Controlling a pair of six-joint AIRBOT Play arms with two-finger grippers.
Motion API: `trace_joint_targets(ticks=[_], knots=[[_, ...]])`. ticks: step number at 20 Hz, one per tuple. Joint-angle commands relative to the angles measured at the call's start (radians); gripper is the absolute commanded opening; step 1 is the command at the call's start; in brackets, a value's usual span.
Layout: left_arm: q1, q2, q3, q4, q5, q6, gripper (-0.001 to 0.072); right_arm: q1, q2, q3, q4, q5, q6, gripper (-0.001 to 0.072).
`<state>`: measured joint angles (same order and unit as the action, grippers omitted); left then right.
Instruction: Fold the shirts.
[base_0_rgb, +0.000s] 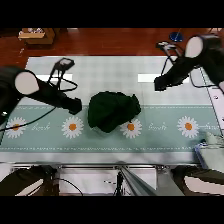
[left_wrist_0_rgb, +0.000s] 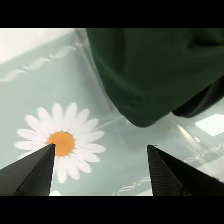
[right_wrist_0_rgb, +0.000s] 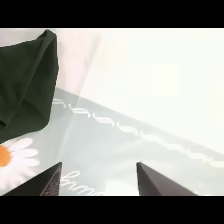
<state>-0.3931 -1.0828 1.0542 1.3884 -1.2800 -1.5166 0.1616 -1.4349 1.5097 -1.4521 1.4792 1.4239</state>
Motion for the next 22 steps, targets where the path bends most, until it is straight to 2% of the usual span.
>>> trace_joint_targets(ticks=[1, 4, 6, 9, 16, 17, 19, 20, 22], knots=[[0.048, -0.005, -0.175, -0.214, 0.155, 0.086, 0.0695, -0.181, 0.013, -0.008, 0.267, 0.045, -0.08, 0.0543], [0.158, -0.01, -0.287, -0.437, 0.255, 0.181, 0.072, -0.26, 0.013, -0.035, 0.367, 0.036, -0.115, 0.0543], [0.22, -0.047, -0.339, -0.54, 0.259, 0.26, 0.072, -0.282, 0.013, -0.068, 0.433, 0.024, -0.153, 0.0543], [0.235, -0.135, -0.359, -0.62, 0.26, 0.333, 0.072, -0.278, 0.013, -0.137, 0.489, 0.01, -0.192, 0.0544], [0.235, -0.346, -0.359, -0.98, 0.304, 0.565, 0.072, -0.278, 0.013, -0.279, 0.656, 0.002, -0.23, 0.0544], [0.235, -0.364, -0.359, -1.012, 0.304, 0.58, 0.0633, -0.274, 0.013, -0.286, 0.666, 0.003, -0.231, 0.0544], [0.235, -0.389, -0.358, -1.034, 0.304, 0.589, 0.016, -0.245, 0.013, -0.288, 0.666, 0.006, -0.233, 0.0544], [0.235, -0.393, -0.359, -1.034, 0.301, 0.589, 0.0037, -0.217, 0.013, -0.288, 0.666, 0.005, -0.233, 0.0544], [0.235, -0.388, -0.358, -1.034, 0.301, 0.589, 0.0036, -0.15, 0.013, -0.288, 0.664, -0.011, -0.245, 0.0544]])
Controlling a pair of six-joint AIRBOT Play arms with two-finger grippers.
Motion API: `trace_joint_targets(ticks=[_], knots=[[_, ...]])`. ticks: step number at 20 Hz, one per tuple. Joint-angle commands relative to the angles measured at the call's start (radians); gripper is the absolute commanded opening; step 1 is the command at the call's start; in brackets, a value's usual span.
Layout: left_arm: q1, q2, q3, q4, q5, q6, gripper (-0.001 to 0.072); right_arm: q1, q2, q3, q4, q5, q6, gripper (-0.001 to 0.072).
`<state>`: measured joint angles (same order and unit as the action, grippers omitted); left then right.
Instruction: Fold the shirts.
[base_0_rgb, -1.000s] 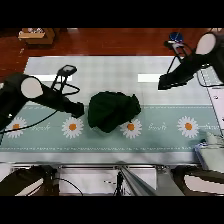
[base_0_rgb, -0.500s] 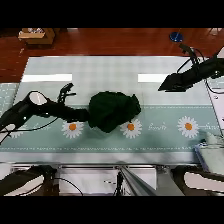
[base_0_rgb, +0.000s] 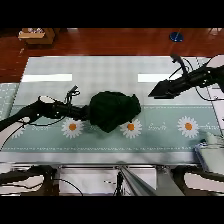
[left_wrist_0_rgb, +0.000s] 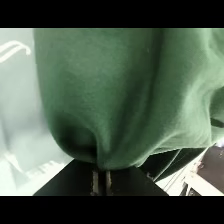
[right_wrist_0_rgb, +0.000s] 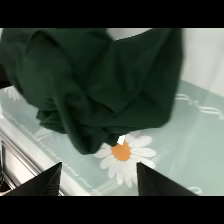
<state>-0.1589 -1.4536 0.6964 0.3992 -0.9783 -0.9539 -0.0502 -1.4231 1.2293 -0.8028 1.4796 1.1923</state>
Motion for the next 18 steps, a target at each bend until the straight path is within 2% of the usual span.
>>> trace_joint_targets(ticks=[1, 5, 8, 11, 13, 14, 15, 18], knots=[[0.001, -0.015, 0.0, -0.045, -0.001, 0.027, 0.0036, 0.096, 0.001, -0.008, 0.007, -0.039, -0.013, 0.0544], [0.002, 0.004, 0.0, -0.045, -0.026, 0.074, 0.0036, 0.199, -0.001, -0.008, -0.093, -0.185, 0.045, 0.0544], [0.002, 0.008, 0.0, -0.045, -0.054, 0.103, 0.0036, 0.25, -0.034, -0.008, -0.151, -0.234, 0.097, 0.0539], [0.002, 0.012, 0.0, -0.045, -0.055, 0.117, 0.0036, 0.295, -0.09, -0.008, -0.158, -0.265, 0.128, 0.0412], [0.002, 0.013, 0.006, -0.045, -0.069, 0.142, 0.0036, 0.323, -0.124, -0.008, -0.158, -0.293, 0.135, 0.0394], [0.004, 0.013, 0.016, -0.045, -0.085, 0.151, 0.0035, 0.328, -0.132, -0.008, -0.159, -0.306, 0.135, 0.0185], [0.009, 0.016, 0.03, -0.045, -0.109, 0.154, 0.0035, 0.327, -0.13, -0.008, -0.157, -0.31, 0.142, 0.0028], [0.061, 0.084, 0.09, -0.045, -0.16, 0.152, 0.0033, 0.282, -0.059, 0.024, -0.158, -0.269, 0.13, 0.0028]])
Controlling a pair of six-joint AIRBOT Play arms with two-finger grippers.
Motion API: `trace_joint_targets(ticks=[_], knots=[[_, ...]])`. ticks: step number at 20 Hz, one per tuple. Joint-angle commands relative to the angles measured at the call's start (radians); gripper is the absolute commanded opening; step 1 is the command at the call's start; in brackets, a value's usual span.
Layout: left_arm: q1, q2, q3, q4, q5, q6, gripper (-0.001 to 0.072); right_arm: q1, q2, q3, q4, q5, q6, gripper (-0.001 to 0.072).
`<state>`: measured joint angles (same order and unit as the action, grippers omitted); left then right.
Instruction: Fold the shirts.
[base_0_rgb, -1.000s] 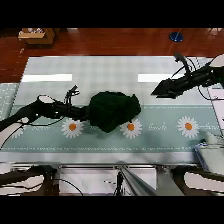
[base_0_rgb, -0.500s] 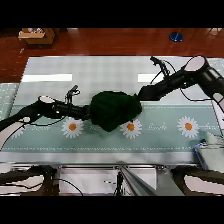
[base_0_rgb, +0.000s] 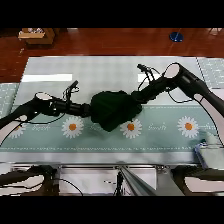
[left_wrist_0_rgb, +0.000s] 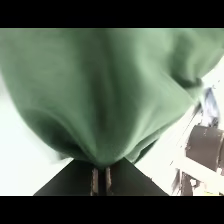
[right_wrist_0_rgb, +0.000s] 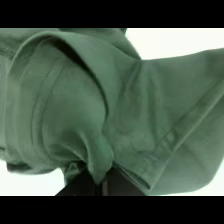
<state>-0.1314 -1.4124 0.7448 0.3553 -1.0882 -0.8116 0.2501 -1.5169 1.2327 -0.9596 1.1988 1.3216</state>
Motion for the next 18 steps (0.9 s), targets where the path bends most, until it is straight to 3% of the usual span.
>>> trace_joint_targets(ticks=[1, 5, 9, 13, 15, 18], knots=[[0.068, 0.088, 0.071, 0.0, -0.061, -0.006, 0.0032, -0.044, 0.079, 0.046, -0.001, 0.03, 0.001, 0.0028], [0.209, 0.302, 0.255, 0.003, -0.151, -0.092, 0.0032, -0.142, 0.306, 0.159, 0.0, 0.055, 0.006, 0.0027], [0.243, 0.488, 0.535, 0.012, -0.164, -0.189, 0.0032, -0.157, 0.508, 0.271, 0.0, 0.053, 0.021, 0.0028], [0.243, 0.587, 0.825, 0.202, -0.261, -0.376, 0.0032, -0.157, 0.649, 0.392, -0.058, 0.073, 0.072, 0.0027], [0.243, 0.626, 0.913, 0.33, -0.356, -0.47, 0.0032, -0.157, 0.694, 0.443, -0.146, 0.145, 0.126, 0.0027], [0.243, 0.674, 0.927, 0.356, -0.523, -0.588, 0.0032, -0.156, 0.727, 0.452, -0.163, 0.342, 0.193, 0.0027]])
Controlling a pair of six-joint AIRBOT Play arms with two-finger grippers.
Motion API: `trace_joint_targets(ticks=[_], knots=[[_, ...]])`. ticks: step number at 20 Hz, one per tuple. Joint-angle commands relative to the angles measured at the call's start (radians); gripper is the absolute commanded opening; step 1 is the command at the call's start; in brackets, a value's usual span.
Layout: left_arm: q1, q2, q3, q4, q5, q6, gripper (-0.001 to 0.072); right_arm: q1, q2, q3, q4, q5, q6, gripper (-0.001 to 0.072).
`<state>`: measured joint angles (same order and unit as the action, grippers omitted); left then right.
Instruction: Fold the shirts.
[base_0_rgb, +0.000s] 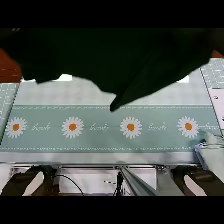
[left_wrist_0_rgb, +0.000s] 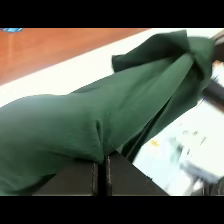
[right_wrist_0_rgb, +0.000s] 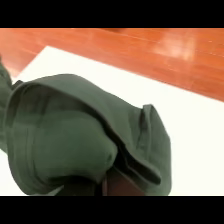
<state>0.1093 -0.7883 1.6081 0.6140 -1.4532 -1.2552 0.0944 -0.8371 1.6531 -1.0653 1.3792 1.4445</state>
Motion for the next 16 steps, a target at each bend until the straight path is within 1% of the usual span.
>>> trace_joint_targets(ticks=[1, 2, 4, 6, 7, 9, 12, 14, 16], knots=[[0.002, 0.054, 0.06, 0.097, -0.216, -0.177, 0.0032, -0.001, 0.045, 0.032, -0.059, 0.246, 0.085, 0.0027], [0.002, 0.059, 0.048, 0.097, -0.259, -0.2, 0.0032, -0.001, 0.036, 0.03, -0.061, 0.315, 0.091, 0.0027], [0.0, 0.069, -0.02, 0.097, -0.279, -0.211, 0.0032, 0.0, 0.007, 0.005, -0.045, 0.384, 0.103, 0.0027], [-0.025, 0.073, -0.126, 0.097, -0.258, -0.212, 0.0032, 0.0, -0.03, -0.059, 0.008, 0.375, 0.104, 0.0027], [-0.051, 0.072, -0.2, 0.098, -0.231, -0.197, 0.0032, 0.0, -0.051, -0.096, 0.018, 0.356, 0.097, 0.0027], [-0.109, 0.072, -0.373, 0.112, -0.133, -0.158, 0.0033, 0.0, -0.095, -0.189, 0.009, 0.299, 0.056, 0.0027], [-0.191, 0.057, -0.665, 0.148, 0.068, -0.09, 0.0033, 0.0, -0.18, -0.339, -0.015, 0.233, 0.014, 0.0027], [-0.217, 0.027, -0.827, 0.151, 0.219, -0.06, 0.0033, 0.0, -0.251, -0.425, -0.075, 0.169, 0.007, 0.0027], [-0.229, -0.022, -0.933, 0.15, 0.348, -0.011, 0.0034, 0.0, -0.336, -0.477, -0.104, 0.082, -0.003, 0.0027]])
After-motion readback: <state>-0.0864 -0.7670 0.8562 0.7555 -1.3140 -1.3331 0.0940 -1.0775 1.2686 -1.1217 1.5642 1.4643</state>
